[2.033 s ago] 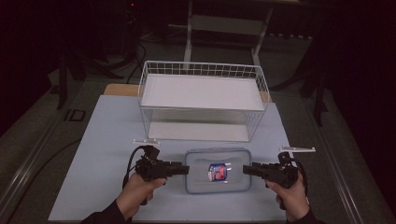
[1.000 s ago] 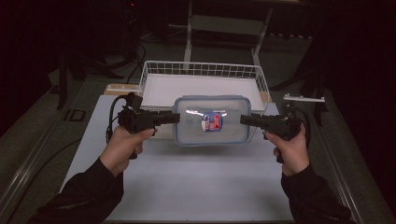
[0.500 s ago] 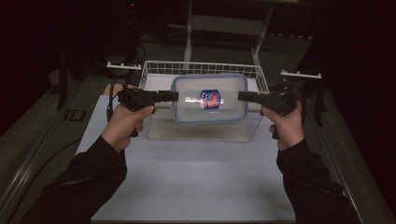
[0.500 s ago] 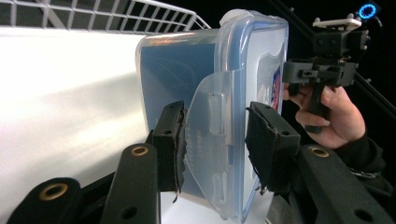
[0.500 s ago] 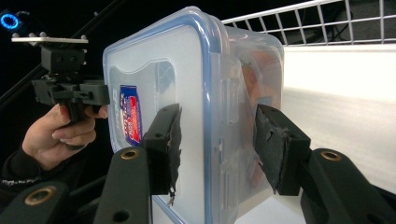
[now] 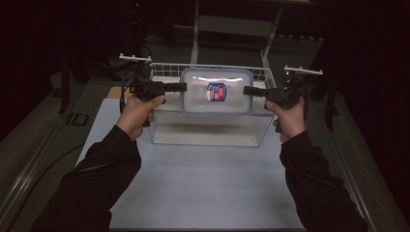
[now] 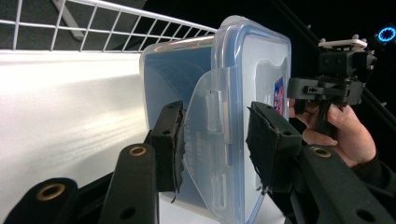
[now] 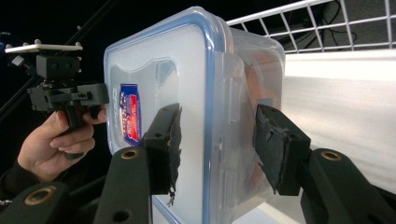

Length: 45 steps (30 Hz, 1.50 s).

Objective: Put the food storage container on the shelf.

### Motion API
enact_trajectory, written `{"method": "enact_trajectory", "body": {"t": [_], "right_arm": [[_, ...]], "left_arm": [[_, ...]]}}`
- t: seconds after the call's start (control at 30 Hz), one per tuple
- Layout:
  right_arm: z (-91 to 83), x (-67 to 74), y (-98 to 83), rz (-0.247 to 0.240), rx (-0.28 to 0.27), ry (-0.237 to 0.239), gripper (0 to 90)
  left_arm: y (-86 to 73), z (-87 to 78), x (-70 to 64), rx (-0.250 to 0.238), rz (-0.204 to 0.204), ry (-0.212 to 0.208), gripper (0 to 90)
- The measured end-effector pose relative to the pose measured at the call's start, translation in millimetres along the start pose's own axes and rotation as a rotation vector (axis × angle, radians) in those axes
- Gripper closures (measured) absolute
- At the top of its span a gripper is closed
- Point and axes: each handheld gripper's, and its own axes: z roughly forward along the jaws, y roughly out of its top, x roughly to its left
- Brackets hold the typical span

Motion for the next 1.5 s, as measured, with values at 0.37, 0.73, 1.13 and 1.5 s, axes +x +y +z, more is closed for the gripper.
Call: {"method": "enact_trajectory", "body": {"t": [0.37,0.73,1.13,1.5], "right_arm": [[9.9,-9.3,10.4,0.083,0.003,-0.030,49.8],[22.4,-21.1,14.4,0.131,0.001,-0.098,48.1],[9.1,4.5,17.9,-0.017,-0.018,-0.146,45.1],[0.4,50.7,-2.2,-0.175,-0.027,-0.078,58.9]], "left_arm": [[16.3,15.4,11.7,-0.009,-0.040,0.050,53.5],[20.6,31.6,25.9,-0.008,-0.082,0.119,50.4],[12.4,8.8,4.1,-0.120,0.090,0.092,24.9],[-30.3,-19.2,-37.3,-0.193,0.306,0.081,0.0]]}}
